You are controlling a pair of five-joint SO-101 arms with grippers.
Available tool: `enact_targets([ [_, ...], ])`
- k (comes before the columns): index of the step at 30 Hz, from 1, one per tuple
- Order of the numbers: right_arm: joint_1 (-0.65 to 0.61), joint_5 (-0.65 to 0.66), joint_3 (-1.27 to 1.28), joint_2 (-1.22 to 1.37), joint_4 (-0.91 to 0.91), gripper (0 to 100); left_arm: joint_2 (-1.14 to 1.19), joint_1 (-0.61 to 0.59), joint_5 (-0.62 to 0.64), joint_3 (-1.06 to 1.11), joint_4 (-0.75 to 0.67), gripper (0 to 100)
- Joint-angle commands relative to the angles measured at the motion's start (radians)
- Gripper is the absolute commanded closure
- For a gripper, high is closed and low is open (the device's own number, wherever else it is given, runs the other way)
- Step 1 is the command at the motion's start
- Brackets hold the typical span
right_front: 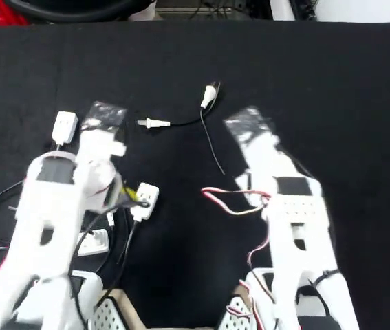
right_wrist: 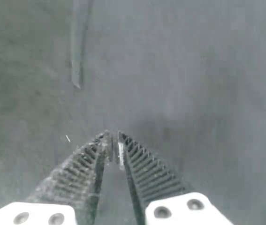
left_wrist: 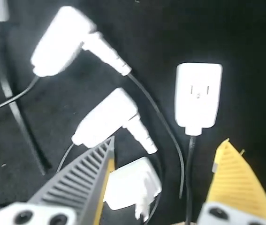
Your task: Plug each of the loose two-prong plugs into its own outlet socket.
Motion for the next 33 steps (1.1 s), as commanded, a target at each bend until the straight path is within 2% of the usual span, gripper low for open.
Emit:
enact_targets([
  [1, -0.18, 0.117, -0.114, 0.019, -0.091, 98.4, -0.321, -0.048, -0.031, 0.166, 0.008, 67],
  [7, -0.222, 0.147, -0.308, 0.277, -0.181, 89.5, -0.717, -0.13, -0.109, 0.412, 0.015, 67],
  [11, -0.216, 0.008, -0.46, 0.552, -0.272, 88.9, -0.847, -0.205, -0.157, 0.481, 0.009, 67],
  [15, -0.201, -0.077, -0.604, 0.766, -0.293, 88.8, -0.89, -0.208, -0.157, 0.57, -0.02, 67],
  [24, -0.262, -0.129, -0.656, 0.822, -0.215, 88.8, -0.947, -0.219, -0.166, 0.797, -0.141, 67],
  [27, -0.29, -0.129, -0.657, 0.834, -0.184, 88.8, -0.99, -0.231, -0.213, 0.837, -0.141, 67],
  [33, -0.25, -0.127, -0.748, 0.92, -0.081, 88.8, -1.08, -0.229, -0.226, 0.878, -0.12, 67],
])
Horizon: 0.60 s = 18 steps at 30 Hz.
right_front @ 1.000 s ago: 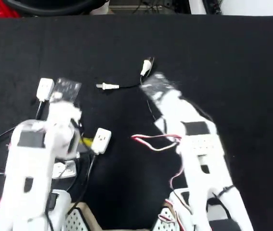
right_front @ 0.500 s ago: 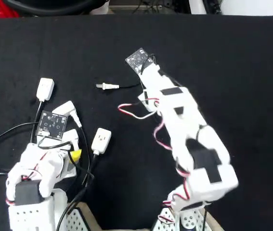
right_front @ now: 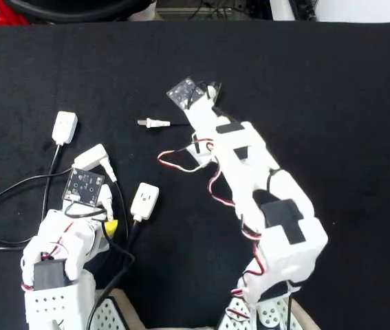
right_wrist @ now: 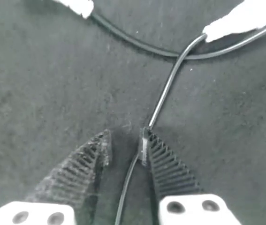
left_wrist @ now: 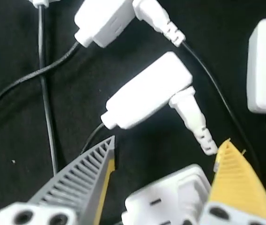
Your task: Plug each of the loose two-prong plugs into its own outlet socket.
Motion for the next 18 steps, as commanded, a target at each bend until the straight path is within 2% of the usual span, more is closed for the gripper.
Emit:
enact_targets([
  [1, 0.021, -0.009, -0.148, 0.054, 0.11, 88.9, -0.032, -0.005, -0.015, -0.002, 0.021, 67],
  [7, 0.038, 0.002, -0.286, 0.153, 0.229, 89.2, -0.032, -0.005, -0.017, -0.002, 0.026, 67],
  [11, 0.043, 0.041, -0.295, 0.16, 0.238, 89.7, -0.032, -0.005, -0.017, -0.001, 0.026, 67],
  [14, 0.043, 0.071, -0.297, 0.162, 0.253, 98.8, -0.032, -0.004, -0.017, -0.001, 0.025, 67],
  [18, 0.052, 0.109, -0.298, 0.157, 0.322, 98.7, -0.032, -0.004, -0.018, -0.001, 0.025, 67],
])
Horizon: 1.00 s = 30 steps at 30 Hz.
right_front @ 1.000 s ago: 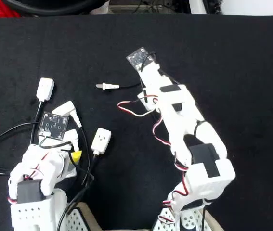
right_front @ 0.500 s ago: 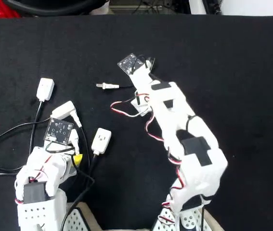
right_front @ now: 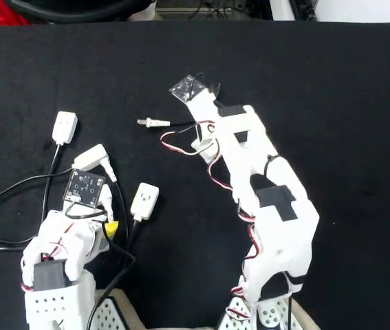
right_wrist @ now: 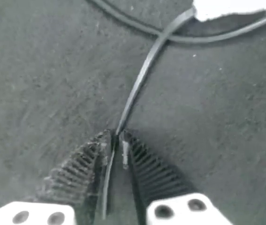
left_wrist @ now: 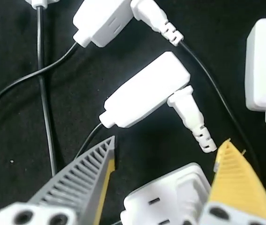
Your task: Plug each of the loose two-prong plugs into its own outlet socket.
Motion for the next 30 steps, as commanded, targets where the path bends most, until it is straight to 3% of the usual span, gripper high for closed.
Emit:
enact_targets([
  [1, 0.02, 0.046, -0.053, -0.013, 0.094, 98.7, -0.005, -0.005, -0.009, -0.002, 0.003, 67],
  [8, 0.017, 0.21, 0.031, -0.234, 0.281, 98.7, -0.005, -0.004, -0.021, -0.001, 0.002, 67],
  [15, 0.015, 0.611, 0.271, -0.598, 0.465, 98.8, -0.005, -0.004, -0.063, 0.002, 0.002, 67],
  [19, 0.16, 0.95, 0.372, -0.737, 0.58, 98.8, -0.005, -0.004, -0.063, 0.002, 0.002, 67],
  [23, 0.341, 1.169, 0.443, -0.799, 0.6, 98.6, -0.005, -0.004, -0.063, 0.002, 0.002, 67],
  [27, 0.473, 1.221, 0.453, -0.802, 0.523, 88.8, -0.005, -0.002, -0.063, 0.002, 0.002, 67],
  [30, 0.497, 1.068, 0.453, -0.802, 0.37, 80.9, -0.005, -0.002, -0.063, 0.002, 0.002, 67],
])
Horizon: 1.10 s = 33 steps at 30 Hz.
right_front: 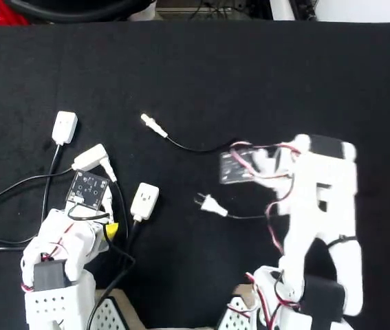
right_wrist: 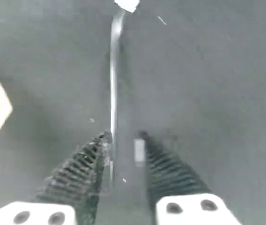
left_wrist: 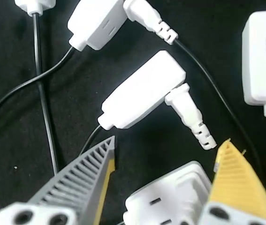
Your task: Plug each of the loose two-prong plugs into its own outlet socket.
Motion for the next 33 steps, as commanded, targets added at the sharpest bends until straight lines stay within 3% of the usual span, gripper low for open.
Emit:
enact_targets([
  [1, 0.055, -0.226, 0.002, -0.03, -0.226, 80.1, -0.002, -0.002, -0.006, 0.001, 0.002, 67],
  [5, 0.034, -0.744, -0.001, -0.038, -0.404, 79.9, -0.002, -0.002, -0.006, 0.001, 0.002, 67],
  [12, -0.155, -1.654, -0.019, -0.038, -0.129, 79.8, -0.002, -0.002, -0.006, 0.001, 0.002, 67],
  [15, -0.281, -1.933, -0.002, -0.03, -0.091, 79.7, -0.002, -0.002, -0.006, 0.001, 0.002, 67],
  [19, -0.379, -2.15, 0.105, -0.03, -0.137, 79.7, -0.002, -0.002, -0.006, 0.001, 0.002, 67],
  [22, -0.381, -2.266, 0.193, -0.03, -0.227, 79.6, -0.002, -0.002, -0.006, 0.001, 0.002, 67],
  [33, -0.084, -2.348, 0.3, -0.03, -0.328, 79.7, -0.002, -0.002, -0.008, 0.001, 0.002, 67],
])
